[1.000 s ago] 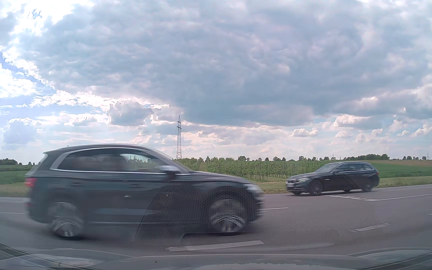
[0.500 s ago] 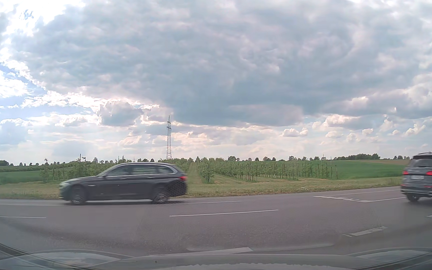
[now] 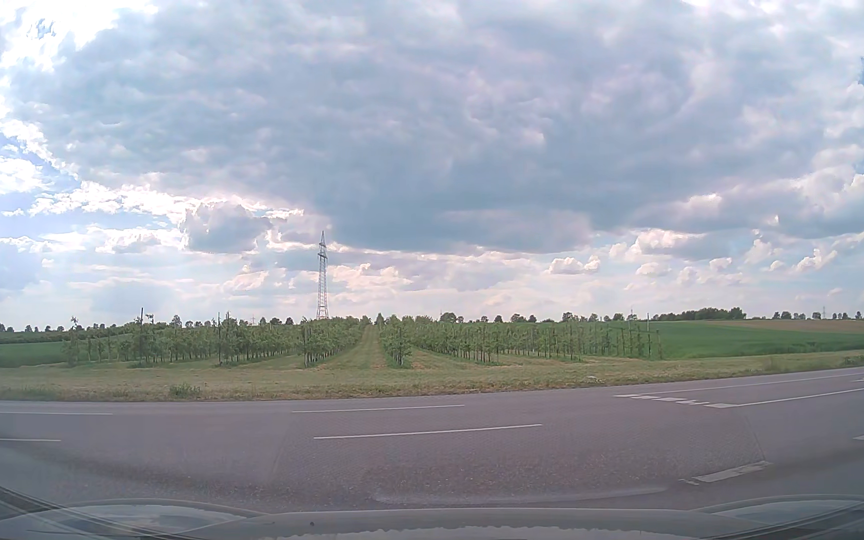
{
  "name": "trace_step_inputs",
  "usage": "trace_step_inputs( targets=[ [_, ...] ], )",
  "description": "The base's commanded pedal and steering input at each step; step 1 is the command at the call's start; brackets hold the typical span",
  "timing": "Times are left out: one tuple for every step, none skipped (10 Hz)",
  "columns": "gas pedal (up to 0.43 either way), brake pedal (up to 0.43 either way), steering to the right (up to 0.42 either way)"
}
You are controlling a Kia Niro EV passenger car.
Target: Follow the waypoints while adhering to traffic rules and regulations
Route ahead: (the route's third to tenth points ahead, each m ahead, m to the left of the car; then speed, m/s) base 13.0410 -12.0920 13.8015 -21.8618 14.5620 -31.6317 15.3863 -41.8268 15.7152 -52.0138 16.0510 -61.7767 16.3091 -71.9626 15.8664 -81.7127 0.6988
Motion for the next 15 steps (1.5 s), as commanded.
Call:
trace_step_inputs(
  targets=[
    [0.0,0.189,0.275],
    [0.0,0.213,0.274],
    [0.0,0.238,0.271],
    [0.0,0.274,0.268],
    [0.0,0.268,0.268],
    [0.0,0.232,0.268],
    [0.0,0.024,0.268],
    [0.0,0.018,0.268],
    [0.0,0.018,0.268],
    [0.0,0.018,0.268],
    [0.028,0.024,0.268],
    [0.177,0.018,0.268],
    [0.22,0.018,0.273],
    [0.26,0.018,0.286],
    [0.26,0.018,0.302]
  ],
)
